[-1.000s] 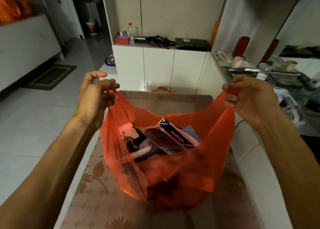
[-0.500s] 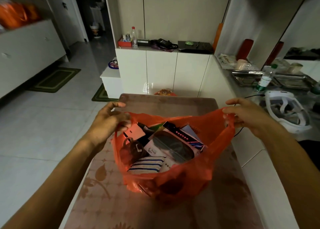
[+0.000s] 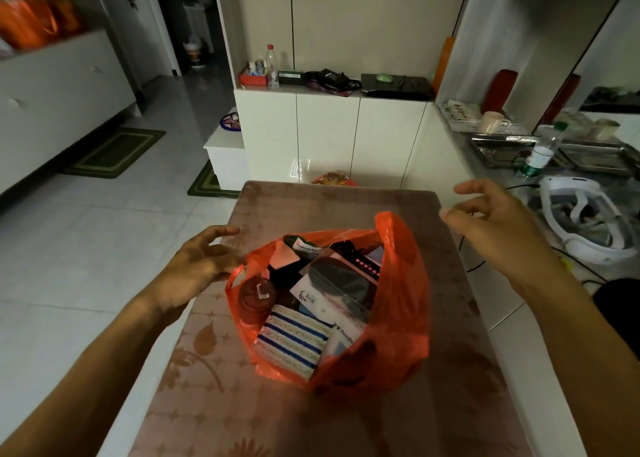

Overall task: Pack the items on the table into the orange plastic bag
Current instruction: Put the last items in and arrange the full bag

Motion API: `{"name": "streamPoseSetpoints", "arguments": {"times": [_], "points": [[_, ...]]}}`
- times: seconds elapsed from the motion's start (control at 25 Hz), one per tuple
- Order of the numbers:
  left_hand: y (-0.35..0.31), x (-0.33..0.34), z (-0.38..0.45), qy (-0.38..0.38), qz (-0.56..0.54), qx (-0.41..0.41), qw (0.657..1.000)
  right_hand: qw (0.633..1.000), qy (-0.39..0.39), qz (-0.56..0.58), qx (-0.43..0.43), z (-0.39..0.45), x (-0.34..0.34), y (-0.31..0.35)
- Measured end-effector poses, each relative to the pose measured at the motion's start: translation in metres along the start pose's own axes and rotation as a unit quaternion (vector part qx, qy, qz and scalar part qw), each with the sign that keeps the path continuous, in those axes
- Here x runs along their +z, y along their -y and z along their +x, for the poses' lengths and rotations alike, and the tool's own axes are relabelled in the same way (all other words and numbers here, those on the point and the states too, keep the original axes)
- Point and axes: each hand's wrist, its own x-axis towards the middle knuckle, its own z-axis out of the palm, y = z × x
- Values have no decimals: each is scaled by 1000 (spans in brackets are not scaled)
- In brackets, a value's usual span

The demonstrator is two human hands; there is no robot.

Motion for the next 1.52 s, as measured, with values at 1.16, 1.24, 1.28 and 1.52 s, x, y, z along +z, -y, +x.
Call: {"name": "streamPoseSetpoints", "arguments": {"times": [1.16, 1.24, 1.28, 1.52], "points": [[-4, 24, 51, -47, 14, -5, 999, 997, -33, 39, 55, 7, 57, -59], [13, 17, 50, -78, 5, -39, 996, 997, -34, 28, 58, 8, 60, -60], [17, 15, 50, -85, -15, -50, 995, 997, -32, 26, 60, 10, 61, -61], [-39, 21, 39, -72, -154, 72, 983, 958, -243, -38, -147, -17, 90, -37]]}}
